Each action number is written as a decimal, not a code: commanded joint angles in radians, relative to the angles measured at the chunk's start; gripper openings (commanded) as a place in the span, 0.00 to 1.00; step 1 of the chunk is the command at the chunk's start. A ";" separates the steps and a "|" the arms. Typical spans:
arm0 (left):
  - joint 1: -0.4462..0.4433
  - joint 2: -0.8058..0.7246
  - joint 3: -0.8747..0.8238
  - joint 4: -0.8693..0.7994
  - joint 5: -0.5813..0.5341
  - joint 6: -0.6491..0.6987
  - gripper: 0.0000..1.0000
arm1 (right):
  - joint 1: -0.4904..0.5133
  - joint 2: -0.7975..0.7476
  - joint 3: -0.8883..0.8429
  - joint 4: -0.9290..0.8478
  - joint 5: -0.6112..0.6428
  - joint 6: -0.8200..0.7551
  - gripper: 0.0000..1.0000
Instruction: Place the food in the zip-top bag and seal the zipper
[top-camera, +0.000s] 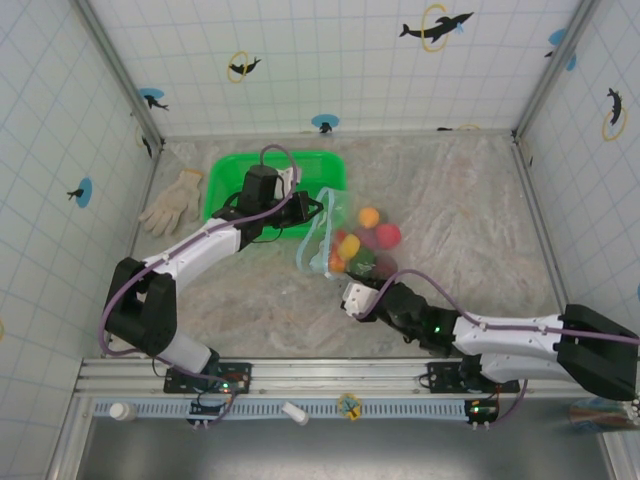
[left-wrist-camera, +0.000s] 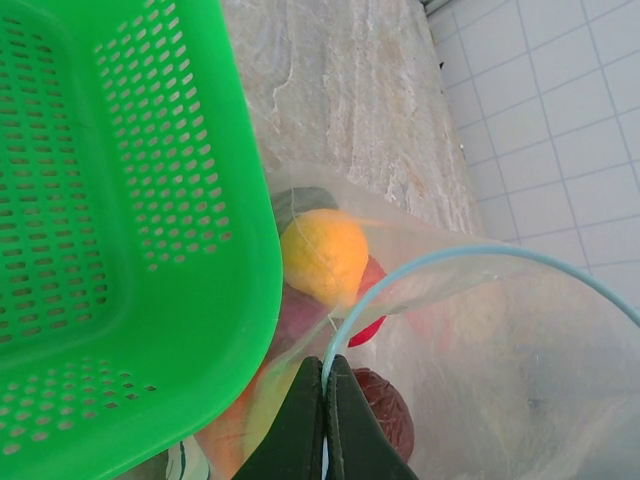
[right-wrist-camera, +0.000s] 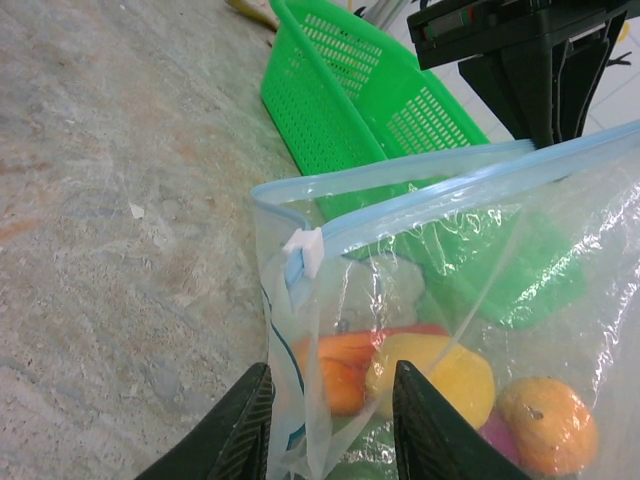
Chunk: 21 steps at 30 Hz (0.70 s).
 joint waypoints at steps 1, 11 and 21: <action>0.008 0.002 -0.014 0.031 0.014 -0.010 0.00 | -0.018 0.022 0.007 0.104 -0.050 0.021 0.33; 0.015 -0.005 -0.020 0.032 0.011 -0.009 0.00 | -0.026 0.113 0.025 0.156 -0.098 0.052 0.33; 0.018 -0.021 -0.034 0.066 0.027 -0.023 0.00 | -0.051 0.160 0.040 0.239 -0.067 0.079 0.23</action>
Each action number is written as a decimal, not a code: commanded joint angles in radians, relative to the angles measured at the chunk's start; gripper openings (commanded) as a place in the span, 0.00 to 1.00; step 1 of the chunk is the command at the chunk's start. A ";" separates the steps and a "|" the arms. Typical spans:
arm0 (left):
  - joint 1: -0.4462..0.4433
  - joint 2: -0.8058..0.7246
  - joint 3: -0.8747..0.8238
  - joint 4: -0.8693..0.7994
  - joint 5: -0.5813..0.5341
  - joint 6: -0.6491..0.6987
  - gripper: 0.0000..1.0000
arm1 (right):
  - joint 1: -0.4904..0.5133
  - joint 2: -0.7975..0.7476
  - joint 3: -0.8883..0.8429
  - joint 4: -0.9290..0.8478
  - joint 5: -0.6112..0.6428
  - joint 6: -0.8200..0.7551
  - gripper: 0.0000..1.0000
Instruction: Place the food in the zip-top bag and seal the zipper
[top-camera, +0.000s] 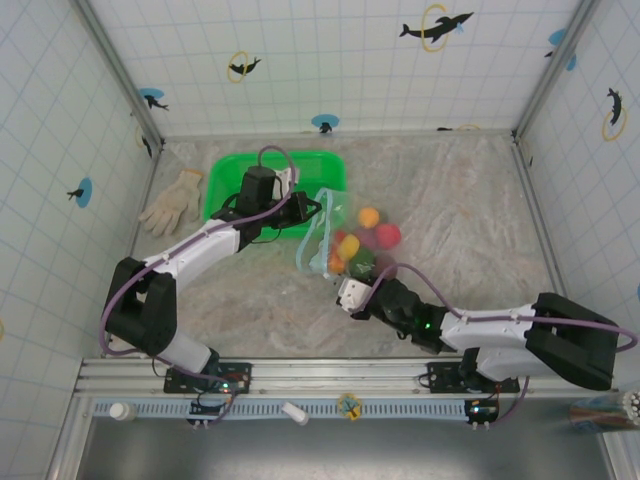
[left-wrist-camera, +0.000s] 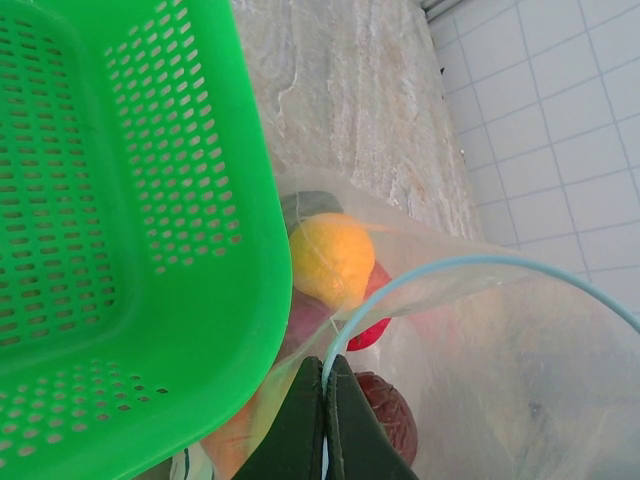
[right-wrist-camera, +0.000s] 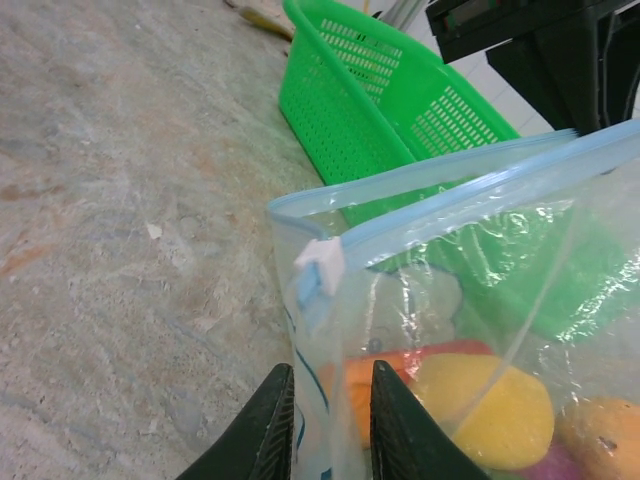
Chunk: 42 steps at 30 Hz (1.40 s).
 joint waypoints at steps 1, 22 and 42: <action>0.005 -0.020 -0.015 0.041 0.020 -0.017 0.00 | -0.012 0.016 0.040 0.088 0.011 0.026 0.22; 0.006 -0.038 -0.021 0.075 0.030 -0.039 0.00 | 0.003 0.084 0.093 0.060 -0.013 0.020 0.22; 0.010 -0.092 0.042 -0.026 -0.031 0.088 0.41 | -0.070 -0.277 0.092 -0.236 -0.065 0.155 0.00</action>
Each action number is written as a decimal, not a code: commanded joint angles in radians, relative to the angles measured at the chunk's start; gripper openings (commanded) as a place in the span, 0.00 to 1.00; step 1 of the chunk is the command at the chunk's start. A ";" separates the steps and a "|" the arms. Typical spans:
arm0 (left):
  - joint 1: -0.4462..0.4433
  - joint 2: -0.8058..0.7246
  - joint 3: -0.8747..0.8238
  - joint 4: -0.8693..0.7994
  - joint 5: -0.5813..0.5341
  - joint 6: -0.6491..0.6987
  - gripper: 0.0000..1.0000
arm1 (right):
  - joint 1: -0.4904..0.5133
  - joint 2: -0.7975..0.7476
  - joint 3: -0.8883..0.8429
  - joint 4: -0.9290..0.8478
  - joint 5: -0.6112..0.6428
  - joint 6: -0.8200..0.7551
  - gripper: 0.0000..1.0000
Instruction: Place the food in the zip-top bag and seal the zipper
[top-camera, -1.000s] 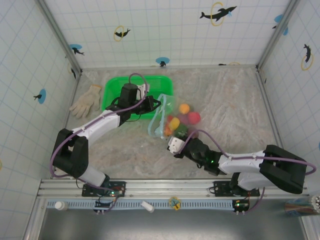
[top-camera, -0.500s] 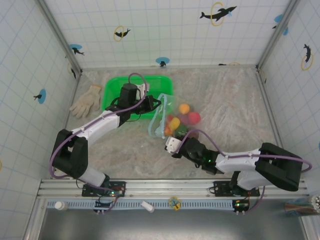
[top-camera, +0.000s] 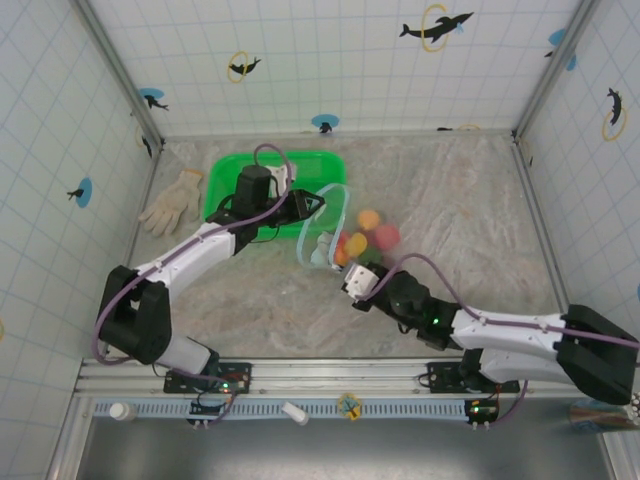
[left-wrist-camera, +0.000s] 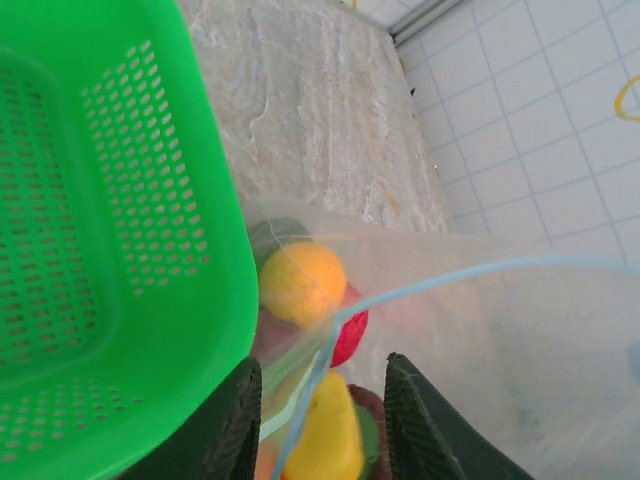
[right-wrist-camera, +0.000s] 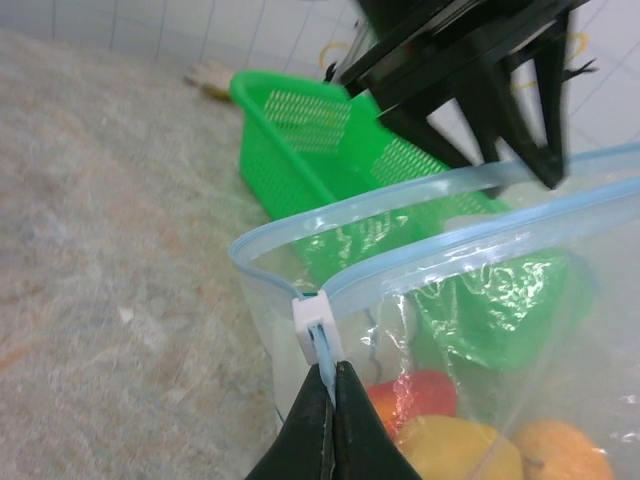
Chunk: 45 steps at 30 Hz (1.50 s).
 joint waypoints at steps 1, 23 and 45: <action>0.012 -0.037 0.065 -0.056 -0.030 0.090 0.42 | -0.053 -0.127 0.038 -0.128 -0.066 0.073 0.00; -0.080 -0.286 0.195 -0.060 -0.018 0.616 0.62 | -0.462 -0.210 0.569 -0.806 -0.669 0.102 0.00; -0.239 -0.278 0.187 -0.055 0.192 0.944 0.71 | -0.532 -0.069 0.886 -1.128 -0.742 -0.139 0.00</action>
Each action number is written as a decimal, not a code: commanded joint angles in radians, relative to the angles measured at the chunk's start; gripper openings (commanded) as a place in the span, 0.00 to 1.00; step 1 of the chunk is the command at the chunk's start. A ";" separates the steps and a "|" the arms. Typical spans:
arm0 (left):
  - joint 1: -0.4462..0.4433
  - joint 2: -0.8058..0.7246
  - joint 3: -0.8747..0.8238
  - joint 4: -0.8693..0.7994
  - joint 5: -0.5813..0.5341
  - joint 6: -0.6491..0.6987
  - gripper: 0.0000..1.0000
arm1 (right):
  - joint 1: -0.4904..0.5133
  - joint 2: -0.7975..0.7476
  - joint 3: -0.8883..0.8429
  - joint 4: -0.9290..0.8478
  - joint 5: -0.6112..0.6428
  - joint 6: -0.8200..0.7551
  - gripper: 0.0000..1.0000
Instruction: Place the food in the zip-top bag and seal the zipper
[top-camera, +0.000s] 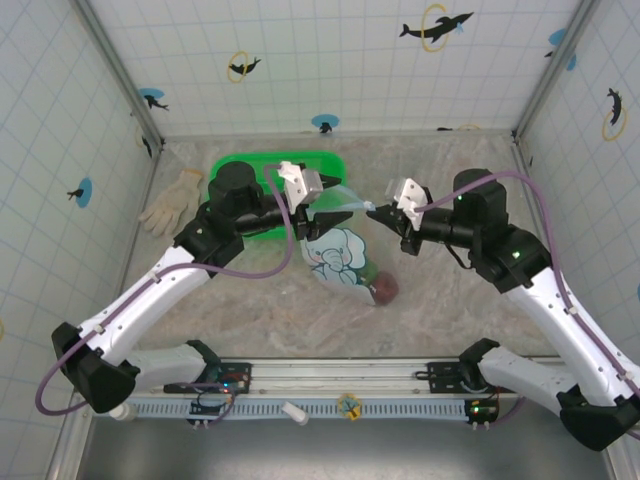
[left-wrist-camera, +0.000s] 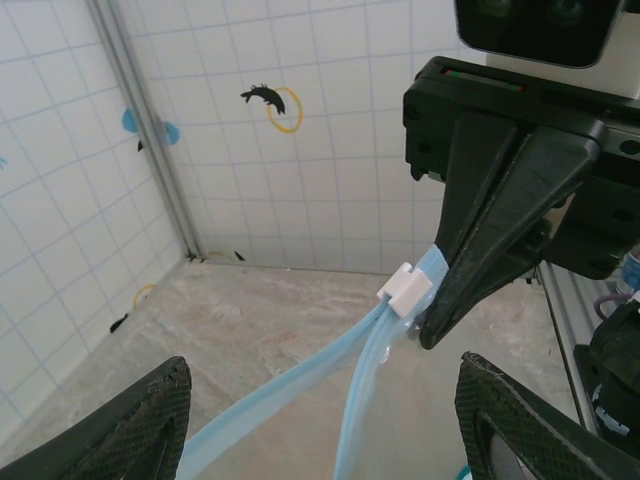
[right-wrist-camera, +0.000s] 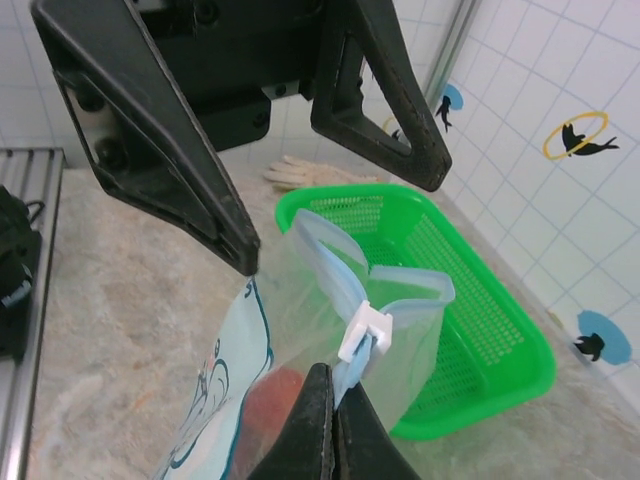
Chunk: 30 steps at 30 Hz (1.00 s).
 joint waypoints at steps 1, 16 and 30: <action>-0.011 0.019 0.022 -0.003 0.048 0.076 0.71 | -0.026 0.017 0.048 -0.075 -0.004 -0.101 0.00; -0.089 0.152 0.148 -0.229 0.062 0.283 0.56 | -0.050 0.031 0.015 -0.088 -0.114 -0.165 0.00; -0.106 0.175 0.172 -0.239 0.067 0.298 0.18 | -0.050 -0.013 -0.057 -0.047 -0.094 -0.139 0.00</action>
